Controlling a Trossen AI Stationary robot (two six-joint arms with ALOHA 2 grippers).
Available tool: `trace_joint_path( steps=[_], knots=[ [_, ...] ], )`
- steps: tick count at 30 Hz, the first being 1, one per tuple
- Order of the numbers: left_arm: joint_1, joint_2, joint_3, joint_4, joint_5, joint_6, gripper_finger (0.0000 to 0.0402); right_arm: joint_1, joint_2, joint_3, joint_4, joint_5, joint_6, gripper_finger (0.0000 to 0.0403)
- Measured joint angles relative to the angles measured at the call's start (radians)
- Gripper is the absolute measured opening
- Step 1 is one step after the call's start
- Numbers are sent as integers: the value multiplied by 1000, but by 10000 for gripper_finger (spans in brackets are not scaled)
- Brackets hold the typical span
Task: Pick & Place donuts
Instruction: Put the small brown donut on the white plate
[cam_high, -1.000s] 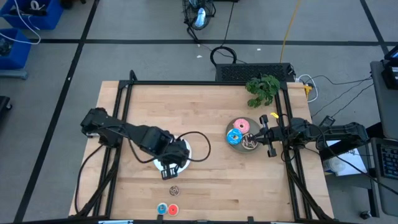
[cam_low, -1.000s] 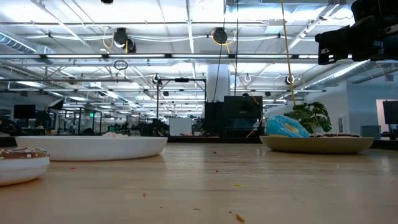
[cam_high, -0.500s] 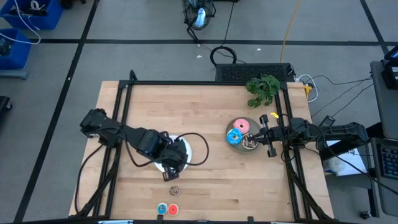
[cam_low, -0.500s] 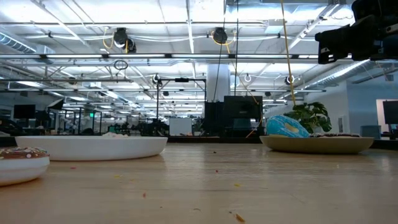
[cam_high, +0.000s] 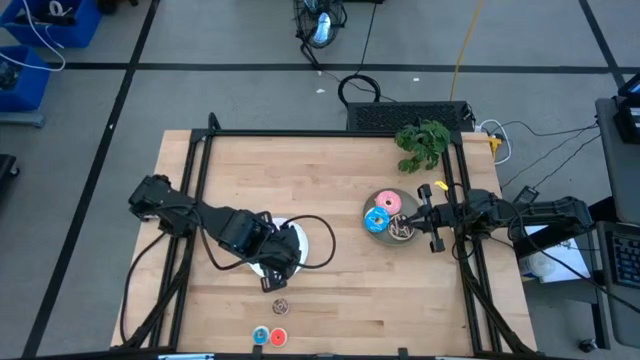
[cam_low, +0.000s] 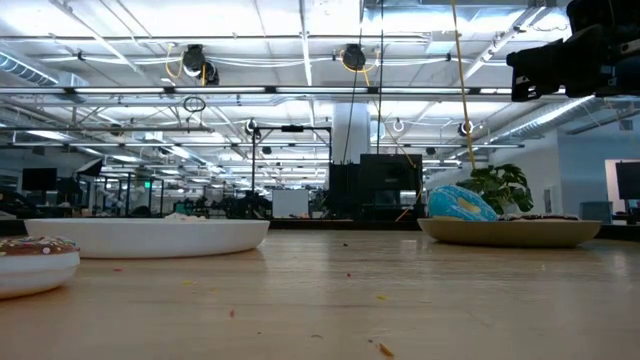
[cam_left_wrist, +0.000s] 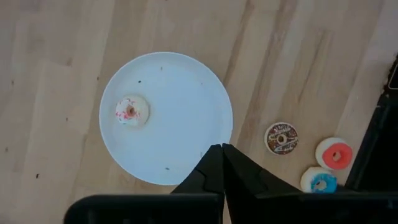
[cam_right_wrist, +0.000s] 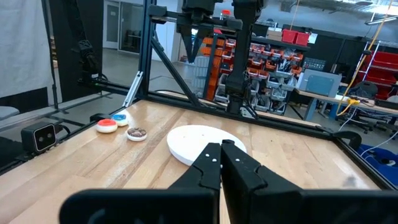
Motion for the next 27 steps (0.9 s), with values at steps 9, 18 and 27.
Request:
trace_joint_path(
  steps=[9,18,27],
  knots=[
    [-3,0,0,12,-14,53,16,0,0,0,0,0,-7,0],
    [-34,2,0,193,26,-49,8,0,0,0,0,0,-13,0],
    [-65,130,-1,210,69,-32,3,0,0,0,8,0,-18,0]
  ],
)
